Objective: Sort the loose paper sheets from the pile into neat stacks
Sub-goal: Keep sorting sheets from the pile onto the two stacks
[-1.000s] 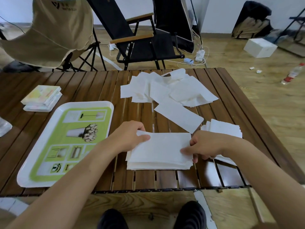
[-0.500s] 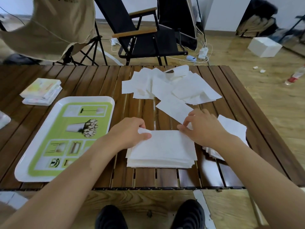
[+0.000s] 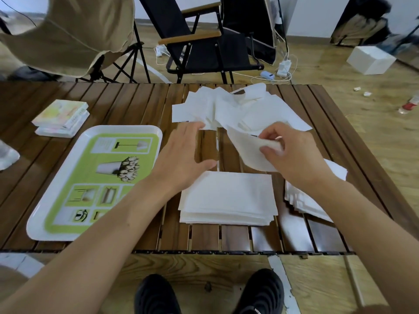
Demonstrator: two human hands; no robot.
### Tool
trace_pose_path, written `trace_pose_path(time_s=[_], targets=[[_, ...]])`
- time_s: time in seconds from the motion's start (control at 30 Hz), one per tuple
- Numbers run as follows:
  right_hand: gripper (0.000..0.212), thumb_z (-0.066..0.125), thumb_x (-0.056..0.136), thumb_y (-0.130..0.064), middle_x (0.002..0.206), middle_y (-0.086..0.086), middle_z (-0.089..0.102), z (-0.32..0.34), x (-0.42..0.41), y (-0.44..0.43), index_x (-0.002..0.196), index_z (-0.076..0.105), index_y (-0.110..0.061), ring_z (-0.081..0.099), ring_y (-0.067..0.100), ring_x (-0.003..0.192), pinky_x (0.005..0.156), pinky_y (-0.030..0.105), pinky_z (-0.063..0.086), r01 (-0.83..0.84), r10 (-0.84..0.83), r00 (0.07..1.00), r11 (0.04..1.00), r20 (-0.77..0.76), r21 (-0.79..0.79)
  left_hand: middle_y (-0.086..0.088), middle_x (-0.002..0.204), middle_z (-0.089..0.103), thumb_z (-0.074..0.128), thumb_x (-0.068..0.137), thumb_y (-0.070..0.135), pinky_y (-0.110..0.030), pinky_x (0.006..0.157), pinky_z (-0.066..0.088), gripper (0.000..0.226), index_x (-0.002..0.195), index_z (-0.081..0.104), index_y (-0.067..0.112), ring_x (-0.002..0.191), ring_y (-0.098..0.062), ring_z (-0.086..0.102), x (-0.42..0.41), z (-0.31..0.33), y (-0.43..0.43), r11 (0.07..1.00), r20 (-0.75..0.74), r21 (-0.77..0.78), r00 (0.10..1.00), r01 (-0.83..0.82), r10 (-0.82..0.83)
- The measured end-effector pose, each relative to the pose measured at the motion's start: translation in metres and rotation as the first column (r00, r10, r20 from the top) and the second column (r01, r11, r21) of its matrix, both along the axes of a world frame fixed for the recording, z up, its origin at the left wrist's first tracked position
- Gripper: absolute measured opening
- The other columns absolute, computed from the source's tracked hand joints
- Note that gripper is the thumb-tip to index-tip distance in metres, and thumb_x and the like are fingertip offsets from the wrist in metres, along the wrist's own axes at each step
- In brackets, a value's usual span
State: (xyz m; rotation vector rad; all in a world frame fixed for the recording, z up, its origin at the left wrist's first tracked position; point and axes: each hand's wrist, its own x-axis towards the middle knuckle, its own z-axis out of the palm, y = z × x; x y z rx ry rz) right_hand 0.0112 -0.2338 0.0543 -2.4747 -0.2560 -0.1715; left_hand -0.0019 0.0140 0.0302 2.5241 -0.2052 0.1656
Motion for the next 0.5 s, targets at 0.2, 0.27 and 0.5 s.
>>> trace_pose_path(time_s=[0.2, 0.27, 0.5], targets=[[0.017, 0.074, 0.092, -0.017, 0.095, -0.01, 0.073, 0.014, -0.017, 0.007, 0.096, 0.07, -0.032, 0.069, 0.017, 0.088, 0.076, 0.029, 0.059, -0.092, 0.131, 0.989, 0.91, -0.07, 0.405, 0.015, 0.154, 0.041, 0.088, 0.072, 0.049, -0.035, 0.114, 0.04, 0.098, 0.153, 0.035, 0.035, 0.139, -0.009, 0.041, 0.005, 0.01, -0.002, 0.936, -0.118, -0.35, 0.99, 0.03, -0.076], [0.013, 0.074, 0.091, -0.012, 0.097, 0.001, 0.075, 0.018, -0.018, 0.004, 0.097, 0.073, -0.024, 0.071, 0.023, 0.087, 0.077, 0.034, 0.061, -0.089, 0.194, 0.971, 0.835, -0.139, 0.543, 0.019, 0.143, 0.049, 0.088, 0.071, 0.045, -0.028, 0.106, 0.047, 0.094, 0.15, 0.039, 0.035, 0.132, -0.003, 0.047, 0.002, 0.014, -0.002, 0.872, -0.217, -0.487, 0.962, 0.039, -0.165], [0.004, 0.078, 0.087, -0.025, 0.08, 0.004, 0.074, 0.004, -0.01, -0.01, 0.09, 0.076, -0.023, 0.065, 0.011, 0.067, 0.066, 0.027, 0.053, -0.024, 0.129, 0.956, 0.929, -0.262, 0.37, 0.0, 0.111, 0.078, 0.078, 0.084, 0.02, -0.03, 0.083, 0.062, 0.038, 0.12, 0.069, 0.013, 0.104, -0.017, 0.075, 0.002, 0.022, 0.01, 0.666, -0.47, -0.725, 0.834, -0.178, -0.289]])
